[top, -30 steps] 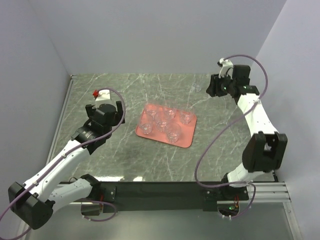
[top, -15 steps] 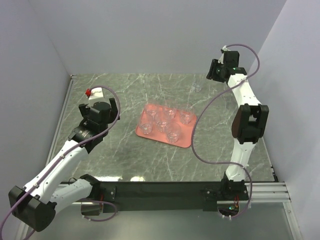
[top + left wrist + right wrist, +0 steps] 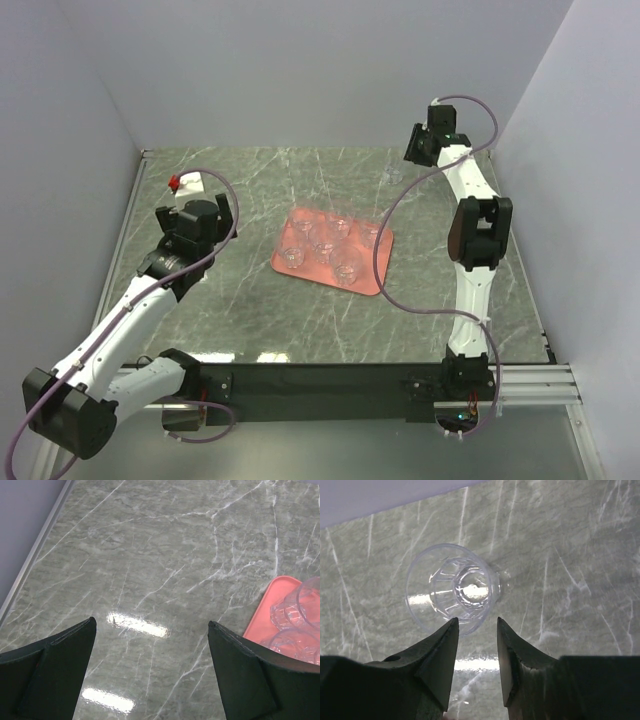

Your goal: Place the glasses into the tray

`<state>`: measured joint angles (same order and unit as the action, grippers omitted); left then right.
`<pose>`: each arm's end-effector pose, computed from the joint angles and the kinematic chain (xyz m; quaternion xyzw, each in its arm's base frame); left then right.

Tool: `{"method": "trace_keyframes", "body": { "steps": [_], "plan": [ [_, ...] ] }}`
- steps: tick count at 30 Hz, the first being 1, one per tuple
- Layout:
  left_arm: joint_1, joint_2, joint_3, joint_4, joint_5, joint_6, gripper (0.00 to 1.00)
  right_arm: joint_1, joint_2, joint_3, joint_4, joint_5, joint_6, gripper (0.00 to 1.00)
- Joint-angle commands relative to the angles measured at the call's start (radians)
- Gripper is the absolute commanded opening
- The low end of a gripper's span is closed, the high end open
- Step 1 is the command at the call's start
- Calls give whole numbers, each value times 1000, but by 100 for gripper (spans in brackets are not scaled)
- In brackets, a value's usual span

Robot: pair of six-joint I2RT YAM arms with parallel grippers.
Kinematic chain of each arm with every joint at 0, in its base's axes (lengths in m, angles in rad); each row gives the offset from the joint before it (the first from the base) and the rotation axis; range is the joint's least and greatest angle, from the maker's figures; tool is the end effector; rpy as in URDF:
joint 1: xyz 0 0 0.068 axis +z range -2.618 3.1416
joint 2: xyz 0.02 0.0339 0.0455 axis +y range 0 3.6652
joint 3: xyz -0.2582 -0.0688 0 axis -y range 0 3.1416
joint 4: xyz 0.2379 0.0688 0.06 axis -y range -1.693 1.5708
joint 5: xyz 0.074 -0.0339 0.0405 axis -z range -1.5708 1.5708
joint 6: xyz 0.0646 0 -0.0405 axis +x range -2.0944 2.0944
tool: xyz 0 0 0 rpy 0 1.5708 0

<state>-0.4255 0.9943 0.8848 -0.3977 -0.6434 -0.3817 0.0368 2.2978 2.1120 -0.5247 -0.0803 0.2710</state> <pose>0.2274 -0.0605 0.3026 -0.1424 0.8210 0.0617 0.5494 0.5408 0.0251 0.2312 0.0895 0.9039 0.0999 0.4062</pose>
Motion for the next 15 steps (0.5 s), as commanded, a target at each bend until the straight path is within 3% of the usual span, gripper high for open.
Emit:
{"method": "trace_keyframes", "body": {
  "steps": [1, 15],
  "plan": [
    [10, 6, 5, 45, 28, 6, 99, 9, 15, 66, 8, 48, 11, 42],
    [25, 17, 6, 46, 50, 6, 99, 25, 97, 112, 0, 79, -9, 25]
  ]
}}
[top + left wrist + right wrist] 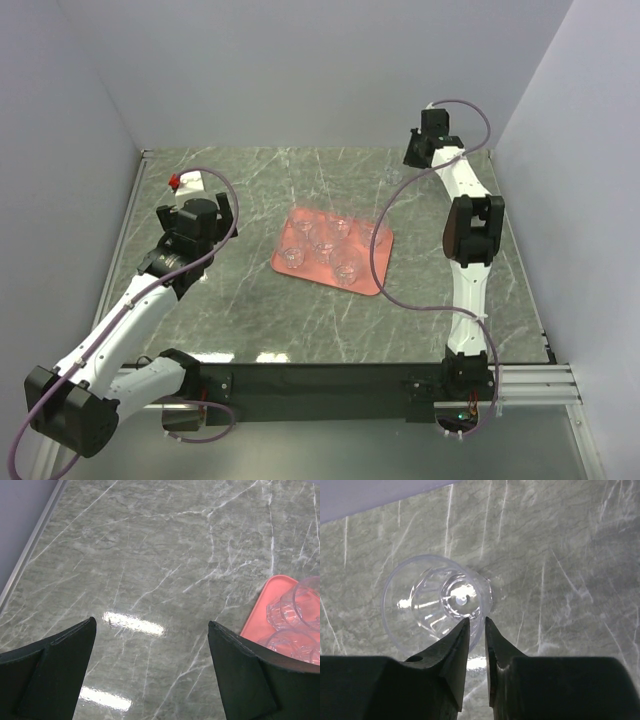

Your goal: Place the glasses into the tray

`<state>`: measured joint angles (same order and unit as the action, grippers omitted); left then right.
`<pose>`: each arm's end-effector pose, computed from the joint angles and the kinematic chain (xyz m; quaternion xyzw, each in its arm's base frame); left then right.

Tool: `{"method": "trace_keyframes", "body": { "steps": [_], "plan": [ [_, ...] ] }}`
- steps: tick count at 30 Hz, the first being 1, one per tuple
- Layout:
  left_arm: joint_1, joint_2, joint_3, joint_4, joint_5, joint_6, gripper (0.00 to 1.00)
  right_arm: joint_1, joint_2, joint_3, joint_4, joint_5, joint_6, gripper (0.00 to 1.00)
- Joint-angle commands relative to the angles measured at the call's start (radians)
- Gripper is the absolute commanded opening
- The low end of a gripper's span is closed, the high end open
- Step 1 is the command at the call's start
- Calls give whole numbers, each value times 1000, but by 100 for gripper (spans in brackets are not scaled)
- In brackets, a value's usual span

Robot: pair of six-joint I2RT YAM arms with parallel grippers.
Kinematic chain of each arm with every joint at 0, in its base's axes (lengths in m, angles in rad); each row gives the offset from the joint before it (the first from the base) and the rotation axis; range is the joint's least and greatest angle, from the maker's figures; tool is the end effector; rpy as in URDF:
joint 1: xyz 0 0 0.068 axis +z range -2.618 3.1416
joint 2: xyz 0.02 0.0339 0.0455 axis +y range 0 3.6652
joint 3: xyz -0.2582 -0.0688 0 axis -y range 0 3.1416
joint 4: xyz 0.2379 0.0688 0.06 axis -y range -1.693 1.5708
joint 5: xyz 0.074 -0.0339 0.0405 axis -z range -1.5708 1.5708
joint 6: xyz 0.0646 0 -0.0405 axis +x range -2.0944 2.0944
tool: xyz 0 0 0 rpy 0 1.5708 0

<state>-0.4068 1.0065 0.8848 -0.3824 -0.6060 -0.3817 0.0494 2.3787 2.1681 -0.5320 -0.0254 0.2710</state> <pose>0.2319 -0.0598 0.3010 -0.1414 0.8237 0.0508 0.5467 0.5532 0.0290 0.2072 0.0961 0.9104 0.0757 0.3953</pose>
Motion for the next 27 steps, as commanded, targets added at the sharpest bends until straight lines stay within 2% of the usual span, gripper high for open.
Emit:
{"method": "trace_keyframes", "body": {
  "steps": [1, 4, 5, 7, 11, 15, 22, 27],
  "plan": [
    [6, 3, 5, 31, 12, 7, 99, 13, 19, 55, 6, 24, -12, 24],
    [8, 6, 5, 33, 14, 9, 99, 15, 20, 53, 6, 24, -10, 12],
    [8, 6, 5, 33, 14, 7, 100, 15, 17, 49, 7, 24, -12, 5],
    [10, 6, 5, 33, 14, 10, 99, 13, -2, 35, 13, 24, -21, 1],
    [13, 9, 5, 34, 20, 10, 99, 14, -74, -31, 62, 16, -36, 0],
    [14, -2, 2, 37, 18, 12, 99, 10, -212, -152, 125, -5, -56, 0],
    [16, -29, -6, 43, 26, 14, 99, 7, -466, -482, 253, -13, -92, 0],
    [17, -42, -7, 43, 34, 12, 99, 4, -626, -677, 279, -15, -131, 0]
  ]
}}
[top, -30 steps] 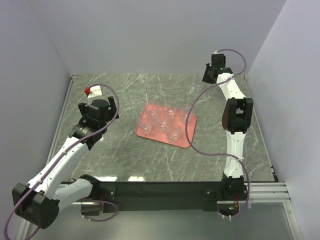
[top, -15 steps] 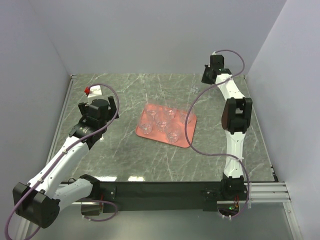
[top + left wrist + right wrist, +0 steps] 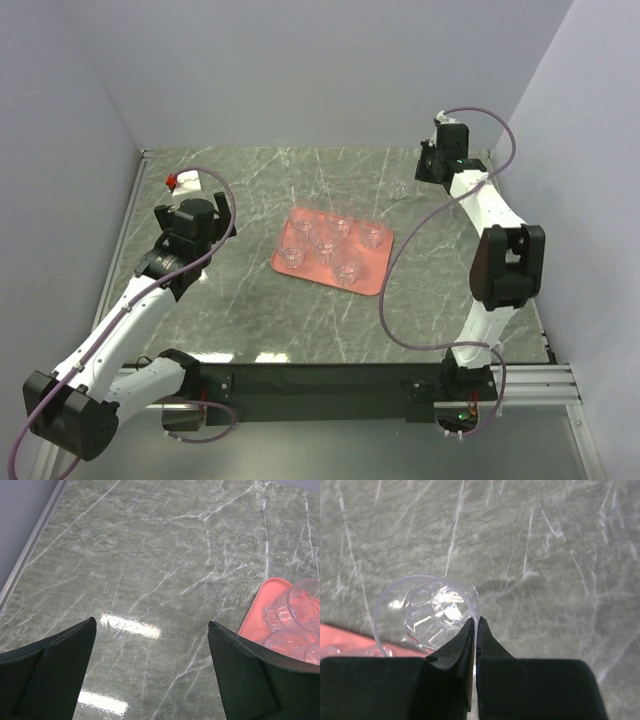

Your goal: Place the glasses into the tray

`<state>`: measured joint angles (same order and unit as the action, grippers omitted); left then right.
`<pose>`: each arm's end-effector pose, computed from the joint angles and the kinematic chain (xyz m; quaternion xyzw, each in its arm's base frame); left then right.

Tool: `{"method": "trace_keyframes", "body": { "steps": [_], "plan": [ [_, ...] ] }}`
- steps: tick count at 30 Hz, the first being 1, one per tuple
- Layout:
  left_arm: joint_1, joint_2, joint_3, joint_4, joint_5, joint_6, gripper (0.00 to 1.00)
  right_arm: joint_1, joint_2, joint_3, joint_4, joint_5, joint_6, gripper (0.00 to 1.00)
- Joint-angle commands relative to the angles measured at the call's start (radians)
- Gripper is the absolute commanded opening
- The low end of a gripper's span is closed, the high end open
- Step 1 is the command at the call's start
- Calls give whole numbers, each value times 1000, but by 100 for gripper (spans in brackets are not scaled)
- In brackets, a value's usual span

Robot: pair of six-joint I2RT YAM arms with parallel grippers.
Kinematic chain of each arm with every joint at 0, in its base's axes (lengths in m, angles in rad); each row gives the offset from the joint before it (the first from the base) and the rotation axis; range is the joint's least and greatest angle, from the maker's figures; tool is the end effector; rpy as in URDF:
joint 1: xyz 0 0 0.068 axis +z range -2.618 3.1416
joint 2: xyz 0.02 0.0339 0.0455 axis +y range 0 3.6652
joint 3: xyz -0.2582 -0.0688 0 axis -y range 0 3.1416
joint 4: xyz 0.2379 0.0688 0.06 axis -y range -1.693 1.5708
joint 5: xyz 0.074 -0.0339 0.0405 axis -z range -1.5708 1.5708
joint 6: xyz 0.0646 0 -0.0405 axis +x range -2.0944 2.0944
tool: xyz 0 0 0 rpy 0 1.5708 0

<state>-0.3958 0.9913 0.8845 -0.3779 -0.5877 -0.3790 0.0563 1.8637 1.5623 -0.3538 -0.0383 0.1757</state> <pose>0.2303 -0.0574 0.3043 -0.1428 0.8207 0.0427 0.5516 0.4485 0.0278 0.2630 0.0451 0.8958 0.0682 0.4369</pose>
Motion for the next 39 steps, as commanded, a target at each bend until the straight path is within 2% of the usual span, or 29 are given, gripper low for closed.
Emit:
{"method": "trace_keyframes", "body": {
  "steps": [1, 8, 12, 16, 20, 28, 39],
  "plan": [
    [5, -31, -7, 40, 17, 11, 99, -6, -132, -97, 102, -3, -44, 0],
    [6, -51, -12, 39, 19, 8, 99, -15, -306, -280, 53, -78, -166, 0],
    [5, -62, -15, 39, 19, 6, 99, -24, -434, -392, 12, -190, -318, 0],
    [5, -68, -16, 37, 23, 6, 99, -29, -535, -481, -23, -311, -392, 0],
    [5, -74, -18, 40, 28, 3, 99, -29, -615, -534, -50, -369, -441, 0],
    [5, -75, -19, 39, 34, 3, 99, -29, -633, -577, -112, -494, -513, 0],
    [5, -72, -19, 40, 42, 3, 99, -6, -551, -601, -45, -551, -446, 0]
  ]
}}
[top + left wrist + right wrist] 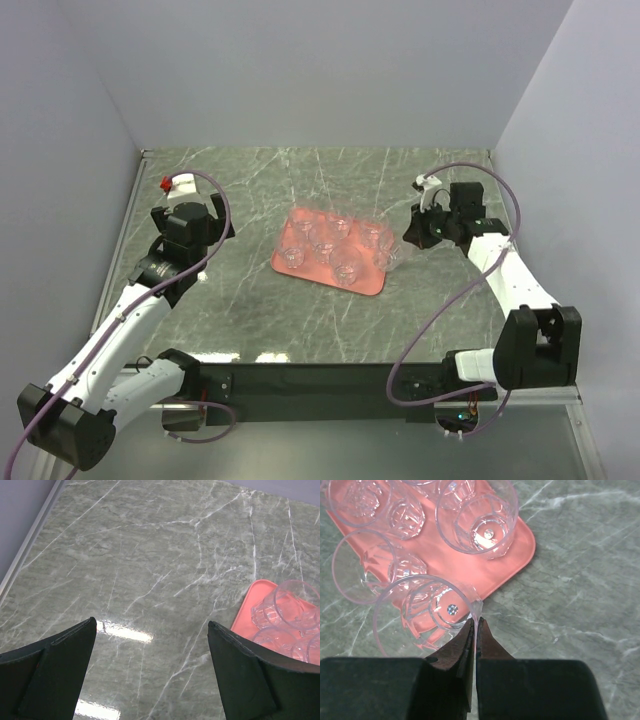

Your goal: Place the glasses into the tray

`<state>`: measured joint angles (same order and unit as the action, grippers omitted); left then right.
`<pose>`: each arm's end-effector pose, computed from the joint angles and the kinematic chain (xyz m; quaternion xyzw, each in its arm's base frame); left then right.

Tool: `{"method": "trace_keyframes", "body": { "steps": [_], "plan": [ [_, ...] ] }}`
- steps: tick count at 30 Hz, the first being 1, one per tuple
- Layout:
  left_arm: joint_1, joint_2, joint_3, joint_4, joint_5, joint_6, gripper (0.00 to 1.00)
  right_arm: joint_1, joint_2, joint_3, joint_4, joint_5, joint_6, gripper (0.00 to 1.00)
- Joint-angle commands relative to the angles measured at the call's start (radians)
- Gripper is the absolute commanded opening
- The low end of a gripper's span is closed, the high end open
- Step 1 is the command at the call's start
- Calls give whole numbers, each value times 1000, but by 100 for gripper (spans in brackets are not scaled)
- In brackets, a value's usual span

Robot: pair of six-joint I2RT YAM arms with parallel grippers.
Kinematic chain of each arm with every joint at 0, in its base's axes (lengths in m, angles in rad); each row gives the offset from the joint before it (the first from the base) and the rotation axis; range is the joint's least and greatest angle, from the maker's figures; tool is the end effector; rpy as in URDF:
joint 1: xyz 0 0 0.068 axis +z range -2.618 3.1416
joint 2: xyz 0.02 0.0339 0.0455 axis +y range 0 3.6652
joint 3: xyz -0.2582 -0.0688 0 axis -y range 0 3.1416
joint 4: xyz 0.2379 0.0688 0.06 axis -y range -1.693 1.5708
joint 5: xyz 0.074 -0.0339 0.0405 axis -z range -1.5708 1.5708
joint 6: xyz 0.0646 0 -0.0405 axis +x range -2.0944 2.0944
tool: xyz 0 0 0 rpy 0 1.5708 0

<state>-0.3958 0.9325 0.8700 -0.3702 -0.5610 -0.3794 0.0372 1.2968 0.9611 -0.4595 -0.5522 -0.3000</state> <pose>0.2201 -0.0547 0.3119 -0.1425 0.8107 0.0202 0.5675 0.2834 0.0445 0.2482 -0.2511 0.8608 0.2025 0.3938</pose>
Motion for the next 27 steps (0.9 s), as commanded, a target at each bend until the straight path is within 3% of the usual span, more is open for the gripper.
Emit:
{"method": "trace_keyframes", "body": {
  "steps": [1, 27],
  "plan": [
    [5, -12, -5, 33, 15, 4, 99, 16, 21, -1, 70, -38, 35, 0],
    [5, -8, -8, 31, 12, 4, 98, 110, 193, 42, 147, 101, 148, 0]
  ]
}}
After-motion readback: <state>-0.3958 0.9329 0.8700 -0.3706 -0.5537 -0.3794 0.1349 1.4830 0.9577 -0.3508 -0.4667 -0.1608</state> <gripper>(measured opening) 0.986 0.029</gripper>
